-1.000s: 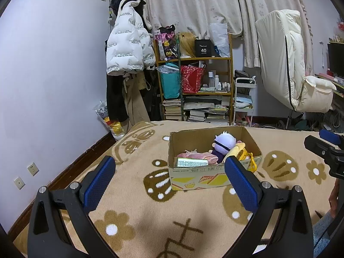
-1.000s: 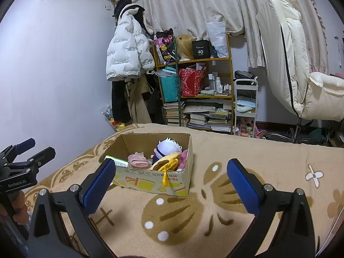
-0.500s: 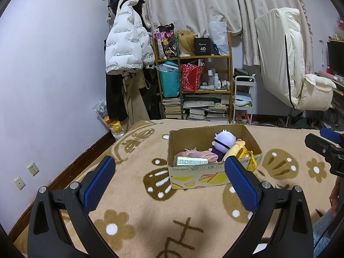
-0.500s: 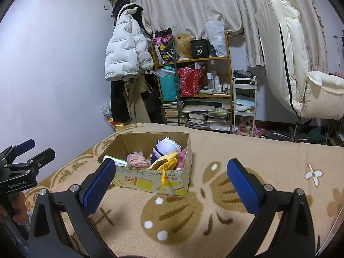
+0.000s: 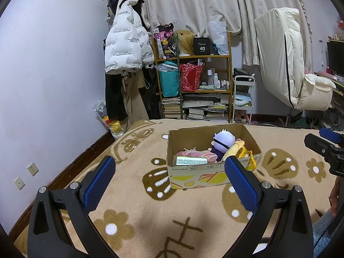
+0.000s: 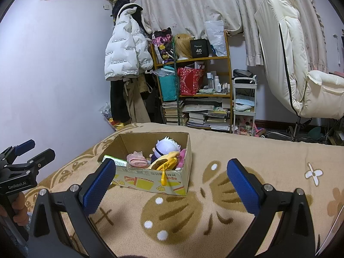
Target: Organize soft objects
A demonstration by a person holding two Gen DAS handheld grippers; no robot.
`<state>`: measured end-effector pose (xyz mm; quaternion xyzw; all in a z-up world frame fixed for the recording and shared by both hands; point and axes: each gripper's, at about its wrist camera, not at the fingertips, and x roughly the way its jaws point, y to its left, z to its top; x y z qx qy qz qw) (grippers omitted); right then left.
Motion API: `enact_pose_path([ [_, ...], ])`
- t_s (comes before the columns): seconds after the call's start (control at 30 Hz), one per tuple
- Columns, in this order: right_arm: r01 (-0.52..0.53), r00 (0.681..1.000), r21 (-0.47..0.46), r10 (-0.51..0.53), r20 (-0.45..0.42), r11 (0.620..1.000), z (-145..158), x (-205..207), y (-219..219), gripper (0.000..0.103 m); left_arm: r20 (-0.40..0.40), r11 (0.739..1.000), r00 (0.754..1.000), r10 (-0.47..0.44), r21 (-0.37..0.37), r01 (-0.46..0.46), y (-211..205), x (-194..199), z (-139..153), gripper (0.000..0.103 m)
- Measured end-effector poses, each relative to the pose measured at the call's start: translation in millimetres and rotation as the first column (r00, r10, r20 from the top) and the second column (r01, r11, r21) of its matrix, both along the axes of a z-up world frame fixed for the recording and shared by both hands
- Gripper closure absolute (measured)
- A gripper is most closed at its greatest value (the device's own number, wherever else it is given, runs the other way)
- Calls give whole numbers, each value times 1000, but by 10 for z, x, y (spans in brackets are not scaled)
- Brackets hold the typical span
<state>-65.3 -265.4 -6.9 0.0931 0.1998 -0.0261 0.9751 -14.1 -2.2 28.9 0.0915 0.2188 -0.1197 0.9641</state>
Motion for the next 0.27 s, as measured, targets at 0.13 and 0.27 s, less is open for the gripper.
enact_pose_path([
  [0.13, -1, 1000, -1, 1, -1, 1000, 2, 1, 0, 0, 0, 1000, 1000, 1, 0, -1, -12, 6, 7, 2],
  [0.27, 0, 1000, 0, 0, 0, 1000, 3, 1, 0, 0, -1, 1000, 1000, 0, 0, 0, -11, 4, 7, 2],
])
